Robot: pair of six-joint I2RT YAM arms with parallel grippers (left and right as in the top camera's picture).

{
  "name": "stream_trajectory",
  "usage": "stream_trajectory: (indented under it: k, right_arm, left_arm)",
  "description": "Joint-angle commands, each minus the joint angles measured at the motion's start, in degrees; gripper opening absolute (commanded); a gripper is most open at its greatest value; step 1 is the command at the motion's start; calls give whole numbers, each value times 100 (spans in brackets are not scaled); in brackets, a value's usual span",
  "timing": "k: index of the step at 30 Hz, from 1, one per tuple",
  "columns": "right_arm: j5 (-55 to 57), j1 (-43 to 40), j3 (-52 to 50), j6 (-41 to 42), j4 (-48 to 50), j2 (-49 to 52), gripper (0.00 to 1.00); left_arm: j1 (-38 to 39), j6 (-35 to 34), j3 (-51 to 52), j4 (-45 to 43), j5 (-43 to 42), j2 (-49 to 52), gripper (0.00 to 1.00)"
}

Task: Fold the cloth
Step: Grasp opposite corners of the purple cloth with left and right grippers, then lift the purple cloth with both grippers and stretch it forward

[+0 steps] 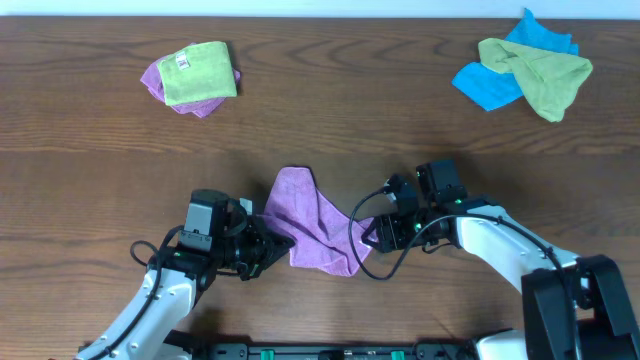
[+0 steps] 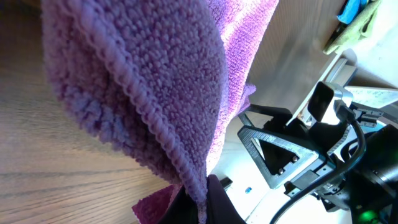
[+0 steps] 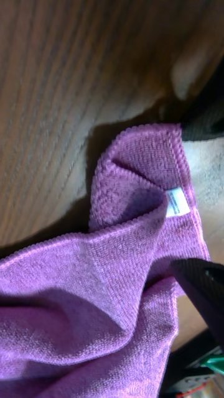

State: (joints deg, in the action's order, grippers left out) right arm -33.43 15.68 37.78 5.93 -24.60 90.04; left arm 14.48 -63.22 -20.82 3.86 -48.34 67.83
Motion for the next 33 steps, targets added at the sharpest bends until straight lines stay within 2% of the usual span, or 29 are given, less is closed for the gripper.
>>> stream_trajectory:
  k: [1,7,13,15,16,23,28,33]
  right_arm:
    - [330,48,-50,87,15,146,55]
    - [780,48,-50,85,101,146,43]
    - [953,48,-50,87,481,149,24]
    - [970,48,-50,90,627,153,12]
    - [970,48,-50,90,717,168,3]
    - [1010,11,7,90,807,94,1]
    - [1119,-186,328,87,540,-479,1]
    - [1556,-232,870,61,192,-1130,1]
  left_arm:
    - [17,-20,-114,-4,-125,28,6]
    - [17,-22,-114,-4,-133,28,6]
    - [15,-20,-114,-4,-212,28,6]
    - [17,-17,-114,-4,-227,28,6]
    - [17,-17,-114,-4,-232,28,6]
    - [-24,-96,-190,-33,-221,31,6]
    - [-323,-581,-605,-638,-66,31,6]
    - [-686,-527,-1152,-645,208,33,6]
